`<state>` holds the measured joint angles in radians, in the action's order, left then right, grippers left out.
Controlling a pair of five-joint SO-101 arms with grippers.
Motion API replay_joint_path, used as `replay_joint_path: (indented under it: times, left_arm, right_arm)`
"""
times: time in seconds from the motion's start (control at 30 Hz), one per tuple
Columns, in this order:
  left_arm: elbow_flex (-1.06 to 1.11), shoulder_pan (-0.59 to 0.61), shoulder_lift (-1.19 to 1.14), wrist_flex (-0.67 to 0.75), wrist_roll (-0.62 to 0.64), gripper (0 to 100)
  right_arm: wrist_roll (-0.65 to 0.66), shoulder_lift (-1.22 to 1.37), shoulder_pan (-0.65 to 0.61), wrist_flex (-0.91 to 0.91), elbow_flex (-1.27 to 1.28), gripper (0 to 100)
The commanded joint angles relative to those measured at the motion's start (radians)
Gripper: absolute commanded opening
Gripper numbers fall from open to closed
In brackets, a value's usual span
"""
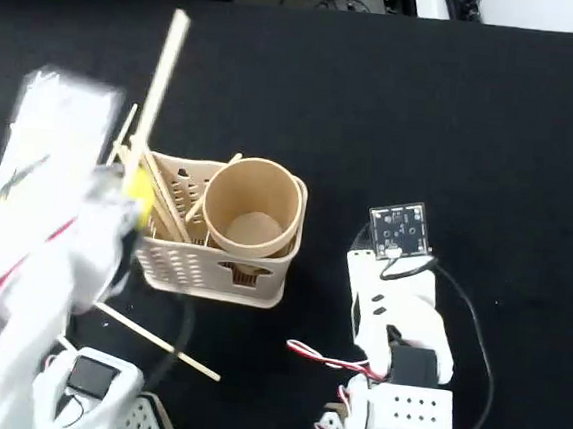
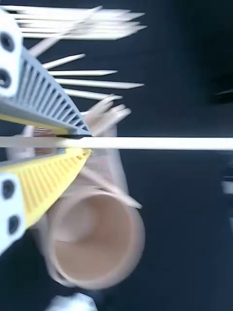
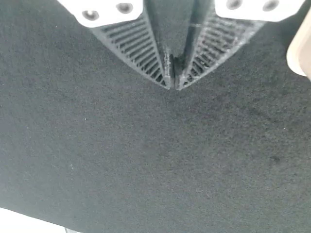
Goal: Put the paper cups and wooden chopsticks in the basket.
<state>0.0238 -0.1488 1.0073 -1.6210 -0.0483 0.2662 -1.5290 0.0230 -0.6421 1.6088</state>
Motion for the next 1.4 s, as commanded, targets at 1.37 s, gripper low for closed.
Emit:
replay_joint_path:
  times: [1.37]
  left_arm:
    - [0.710, 0.774, 0.157, 0.292, 0.163, 23]
  right_arm:
    - [0.008, -0.008, -0.008, 0.003, -0.015, 1.4]
